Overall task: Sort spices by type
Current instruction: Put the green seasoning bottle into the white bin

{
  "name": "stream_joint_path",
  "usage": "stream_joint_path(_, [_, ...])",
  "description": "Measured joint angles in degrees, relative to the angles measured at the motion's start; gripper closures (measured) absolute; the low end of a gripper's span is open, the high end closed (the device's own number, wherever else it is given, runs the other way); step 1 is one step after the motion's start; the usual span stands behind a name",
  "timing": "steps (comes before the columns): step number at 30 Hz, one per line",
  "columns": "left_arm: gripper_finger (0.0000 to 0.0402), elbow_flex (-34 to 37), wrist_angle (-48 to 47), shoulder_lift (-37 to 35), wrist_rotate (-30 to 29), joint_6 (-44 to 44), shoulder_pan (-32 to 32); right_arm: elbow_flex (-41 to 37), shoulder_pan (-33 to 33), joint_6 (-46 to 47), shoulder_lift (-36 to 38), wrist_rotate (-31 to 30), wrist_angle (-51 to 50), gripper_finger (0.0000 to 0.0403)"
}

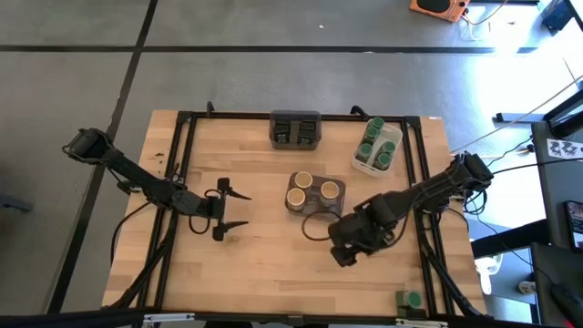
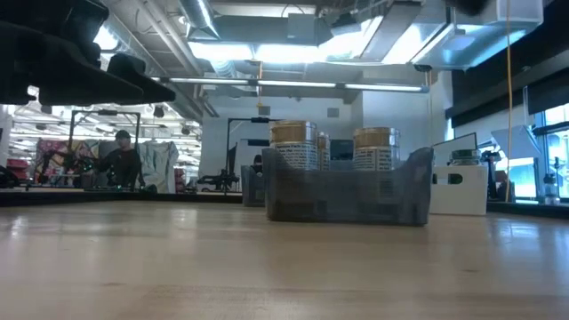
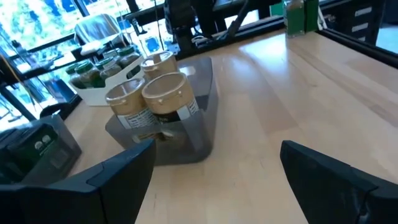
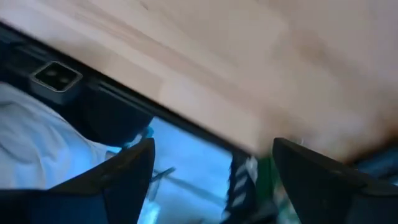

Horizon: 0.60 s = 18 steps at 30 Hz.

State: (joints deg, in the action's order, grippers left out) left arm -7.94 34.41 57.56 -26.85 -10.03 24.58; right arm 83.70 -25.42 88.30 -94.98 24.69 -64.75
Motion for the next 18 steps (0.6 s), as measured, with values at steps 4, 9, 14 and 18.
stream_joint_path(4, [0.0059, 0.0, -0.1, 0.0, 0.0, -0.5, 0.0, 0.0, -6.5, 14.6, 0.0, 2.2, 1.0, 0.0079])
stream_joint_path(9, [0.0059, 0.0, -0.4, 0.0, 0.0, -1.0, 0.0, -0.1, -15.8, 28.7, -0.7, 1.1, 1.0, 0.0079])
stream_joint_path(14, [0.0059, 0.0, -0.6, 0.0, 0.0, -1.2, 0.0, -1.0, -24.1, 39.4, -1.1, 0.0, 1.8, 0.0079])
stream_joint_path(18, [0.0059, 0.0, -0.9, 0.0, 0.0, -1.0, 0.0, -1.0, -28.6, 45.9, -1.0, 0.5, 0.3, 0.0079])
